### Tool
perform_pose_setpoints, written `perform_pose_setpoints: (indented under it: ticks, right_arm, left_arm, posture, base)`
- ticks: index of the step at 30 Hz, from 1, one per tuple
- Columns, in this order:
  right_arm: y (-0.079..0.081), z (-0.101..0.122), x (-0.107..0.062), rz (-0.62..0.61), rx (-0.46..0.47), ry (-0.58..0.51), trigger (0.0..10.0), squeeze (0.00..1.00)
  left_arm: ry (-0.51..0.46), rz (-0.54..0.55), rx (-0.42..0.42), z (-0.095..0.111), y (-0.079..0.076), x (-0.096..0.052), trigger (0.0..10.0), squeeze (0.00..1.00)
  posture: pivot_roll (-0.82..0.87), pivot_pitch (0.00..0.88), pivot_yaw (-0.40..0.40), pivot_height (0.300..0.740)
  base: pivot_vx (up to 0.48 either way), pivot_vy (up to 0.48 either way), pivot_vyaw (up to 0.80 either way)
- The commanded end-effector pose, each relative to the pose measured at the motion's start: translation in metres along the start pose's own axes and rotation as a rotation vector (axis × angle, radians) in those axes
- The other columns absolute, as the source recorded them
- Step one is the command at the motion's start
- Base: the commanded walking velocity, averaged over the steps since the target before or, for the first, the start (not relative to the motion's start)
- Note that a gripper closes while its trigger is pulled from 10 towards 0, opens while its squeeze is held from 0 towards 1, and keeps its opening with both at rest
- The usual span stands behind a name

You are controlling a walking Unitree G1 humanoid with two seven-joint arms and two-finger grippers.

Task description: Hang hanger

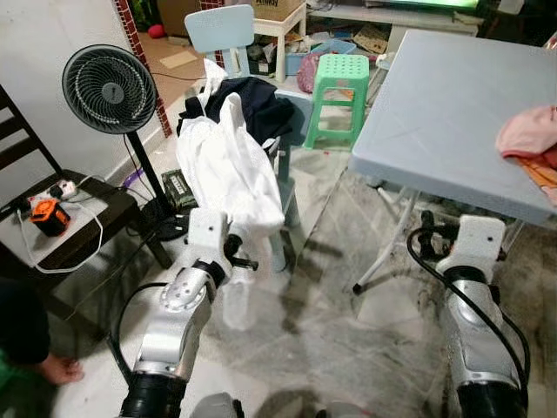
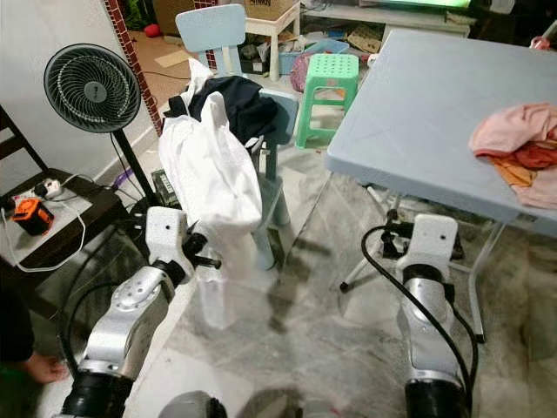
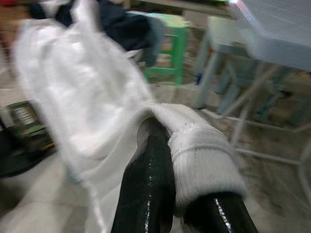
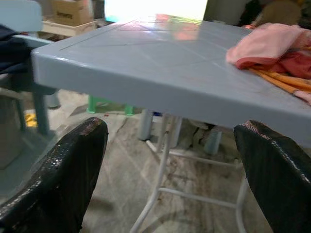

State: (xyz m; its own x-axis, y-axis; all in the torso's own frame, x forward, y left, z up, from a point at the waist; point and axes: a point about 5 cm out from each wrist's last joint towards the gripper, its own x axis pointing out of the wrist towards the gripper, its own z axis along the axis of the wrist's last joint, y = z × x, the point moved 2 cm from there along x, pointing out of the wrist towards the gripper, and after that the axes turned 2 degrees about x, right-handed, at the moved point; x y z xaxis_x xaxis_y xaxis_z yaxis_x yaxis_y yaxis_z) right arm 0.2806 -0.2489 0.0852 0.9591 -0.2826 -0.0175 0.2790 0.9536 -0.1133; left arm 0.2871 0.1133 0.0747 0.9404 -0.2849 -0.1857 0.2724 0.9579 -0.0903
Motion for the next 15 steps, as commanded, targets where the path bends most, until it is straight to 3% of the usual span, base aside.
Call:
perform_pose_setpoints:
  ticks: [1, 3, 7, 15]
  right_arm:
    - [0.0, 0.007, 0.0, 0.013, -0.011, -0.024, 10.0, 0.0]
    - [-0.005, 0.003, -0.004, 0.008, -0.024, -0.002, 10.0, 0.0]
    - [-0.013, -0.004, -0.012, -0.001, -0.022, 0.022, 10.0, 0.0]
    - [-0.012, 0.0, -0.009, 0.003, -0.023, 0.019, 10.0, 0.0]
  left_arm:
    - [-0.028, 0.019, 0.023, 0.005, 0.006, -0.005, 10.0, 0.0]
    - [-0.016, 0.016, 0.025, 0.001, 0.007, -0.009, 10.0, 0.0]
    - [-0.028, -0.03, 0.021, 0.004, 0.002, -0.012, 10.0, 0.0]
    - [-0.057, -0.082, -0.001, 0.015, -0.015, 0.0, 10.0, 0.0]
  posture:
    - [0.02, 0.0, 0.033, 0.74]
    - [0.01, 0.0, 0.032, 0.74]
    - [0.01, 0.0, 0.032, 0.74]
    - [0.01, 0.0, 0.032, 0.74]
  base:
    - [0.0, 0.0, 0.0]
    - [0.0, 0.0, 0.0]
    - [0.0, 0.0, -0.8]
    - [0.0, 0.0, -0.8]
